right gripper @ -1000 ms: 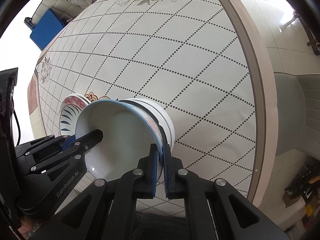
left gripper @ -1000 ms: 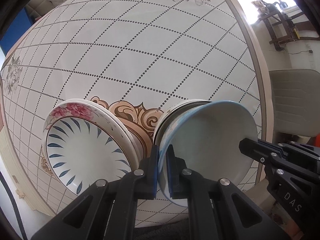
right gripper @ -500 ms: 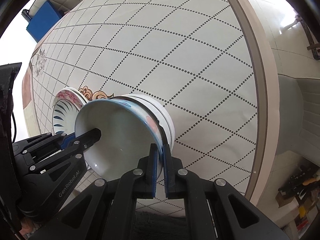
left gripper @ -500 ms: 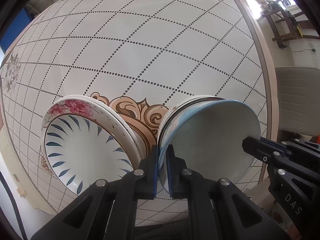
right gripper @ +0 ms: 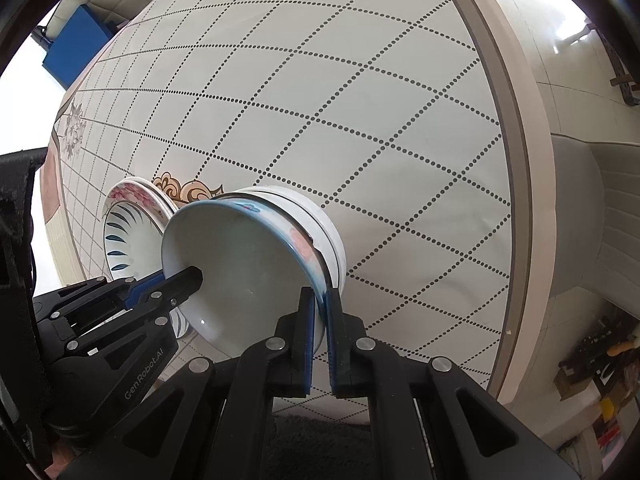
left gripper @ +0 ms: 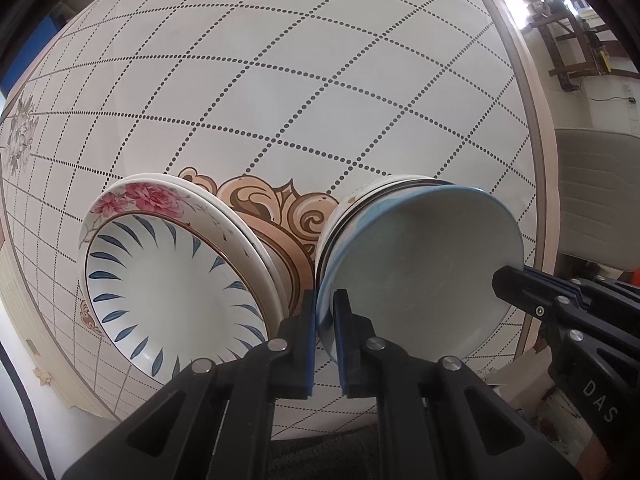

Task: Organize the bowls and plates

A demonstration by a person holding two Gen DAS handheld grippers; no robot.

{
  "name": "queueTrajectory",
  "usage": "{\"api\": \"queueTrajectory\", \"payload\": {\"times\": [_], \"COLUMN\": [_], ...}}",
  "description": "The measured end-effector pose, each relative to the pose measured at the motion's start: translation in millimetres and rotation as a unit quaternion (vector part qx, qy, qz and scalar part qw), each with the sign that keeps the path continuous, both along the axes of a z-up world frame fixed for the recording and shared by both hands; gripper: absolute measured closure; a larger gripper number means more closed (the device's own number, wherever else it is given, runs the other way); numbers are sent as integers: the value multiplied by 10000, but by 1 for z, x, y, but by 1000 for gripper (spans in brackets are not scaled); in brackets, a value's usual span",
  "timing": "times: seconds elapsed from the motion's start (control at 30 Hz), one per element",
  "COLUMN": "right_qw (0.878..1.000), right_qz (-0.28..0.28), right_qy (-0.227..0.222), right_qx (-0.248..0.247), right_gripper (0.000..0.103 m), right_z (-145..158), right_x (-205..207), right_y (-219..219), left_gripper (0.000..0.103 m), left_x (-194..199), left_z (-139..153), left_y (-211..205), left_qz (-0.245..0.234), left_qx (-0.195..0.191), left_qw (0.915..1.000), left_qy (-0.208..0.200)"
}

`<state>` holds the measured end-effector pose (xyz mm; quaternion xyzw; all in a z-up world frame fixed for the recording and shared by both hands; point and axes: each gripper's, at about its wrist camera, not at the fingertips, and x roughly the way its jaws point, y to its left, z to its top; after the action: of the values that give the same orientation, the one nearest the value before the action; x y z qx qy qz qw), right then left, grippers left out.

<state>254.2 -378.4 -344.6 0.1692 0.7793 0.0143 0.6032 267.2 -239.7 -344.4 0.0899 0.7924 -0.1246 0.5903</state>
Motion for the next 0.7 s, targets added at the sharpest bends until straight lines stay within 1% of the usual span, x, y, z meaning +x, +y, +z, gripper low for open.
{"api": "queueTrajectory", "payload": {"times": [0.13, 0.3, 0.37, 0.4, 0.47, 0.6, 0.63, 0.67, 0.7], "right_qw": [10000, 9998, 9991, 9984, 9961, 9907, 9897, 9889, 9882], "right_qz": [20, 139, 256, 332, 492, 656, 659, 653, 642], "right_qy": [37, -99, -224, -301, -515, -910, -992, -1065, -1129], "right_qx": [35, -86, -237, -331, -513, -765, -789, -805, -810], "right_gripper": [96, 95, 94, 94, 94, 94, 92, 89, 81], "right_z": [-1, 8, 17, 22, 34, 60, 65, 71, 76], "right_x": [0, -5, -9, -11, -16, -29, -33, -37, -40], "right_y": [-1, 1, 3, 5, 9, 11, 11, 11, 9], "left_gripper": [95, 95, 95, 95, 95, 94, 94, 90, 85], "left_x": [1, 0, -1, -3, -5, -18, -22, -25, -29], "left_z": [2, 18, 29, 34, 48, 77, 83, 89, 95], "left_y": [5, 15, 21, 17, 20, 30, 32, 34, 36], "left_qz": [159, 267, 277, 266, 274, 345, 368, 377, 384], "left_qx": [-57, -126, -100, -72, -15, 39, 55, 54, 36], "left_qw": [9999, 9994, 9991, 9987, 9974, 9923, 9911, 9901, 9888], "left_qy": [18, -156, -321, -421, -661, -1187, -1275, -1353, -1442]}}
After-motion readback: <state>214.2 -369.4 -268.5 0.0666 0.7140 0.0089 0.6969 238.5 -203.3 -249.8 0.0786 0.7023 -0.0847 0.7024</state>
